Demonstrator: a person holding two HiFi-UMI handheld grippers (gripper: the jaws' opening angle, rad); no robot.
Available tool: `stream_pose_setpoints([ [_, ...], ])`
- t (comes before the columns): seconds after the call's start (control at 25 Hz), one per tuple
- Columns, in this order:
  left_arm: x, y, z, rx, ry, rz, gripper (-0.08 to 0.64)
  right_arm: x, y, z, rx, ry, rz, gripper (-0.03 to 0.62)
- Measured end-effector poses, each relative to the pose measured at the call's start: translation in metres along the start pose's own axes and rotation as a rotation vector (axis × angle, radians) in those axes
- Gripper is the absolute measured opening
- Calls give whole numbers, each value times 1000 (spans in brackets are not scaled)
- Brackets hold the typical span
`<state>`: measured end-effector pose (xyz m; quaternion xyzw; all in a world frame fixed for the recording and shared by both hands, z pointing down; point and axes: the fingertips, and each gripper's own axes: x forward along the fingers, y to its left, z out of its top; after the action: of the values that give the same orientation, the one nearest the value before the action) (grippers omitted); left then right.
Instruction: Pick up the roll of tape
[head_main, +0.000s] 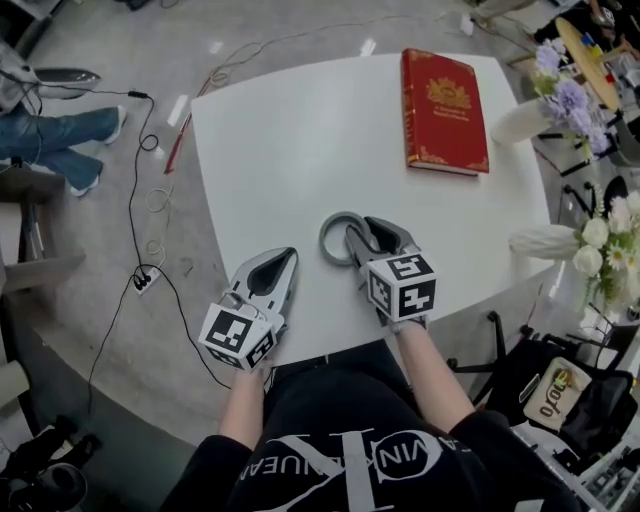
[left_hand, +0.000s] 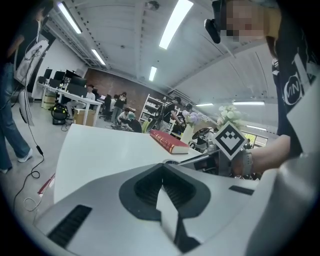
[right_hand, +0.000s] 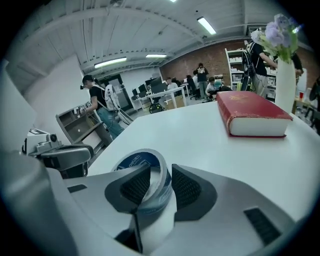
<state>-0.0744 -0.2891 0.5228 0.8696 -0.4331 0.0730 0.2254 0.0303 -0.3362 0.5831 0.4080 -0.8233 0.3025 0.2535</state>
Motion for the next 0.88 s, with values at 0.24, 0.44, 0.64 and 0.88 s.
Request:
stream_pose_setpoints([
  [0.24, -2, 0, -2, 9, 4, 4, 5, 2, -3, 1, -12, -2, -24, 96],
  [0.44, -5, -1, 2, 19, -3, 5, 5, 0, -3, 2, -48, -15, -28, 77],
  [0.64, -10, -2, 7, 27, -18, 6, 5, -12, -4, 9, -30, -64, -25, 77],
  [0.88, -18, 3, 18, 40, -37, 26, 5, -30, -5, 24, -5, -152, -10, 75],
])
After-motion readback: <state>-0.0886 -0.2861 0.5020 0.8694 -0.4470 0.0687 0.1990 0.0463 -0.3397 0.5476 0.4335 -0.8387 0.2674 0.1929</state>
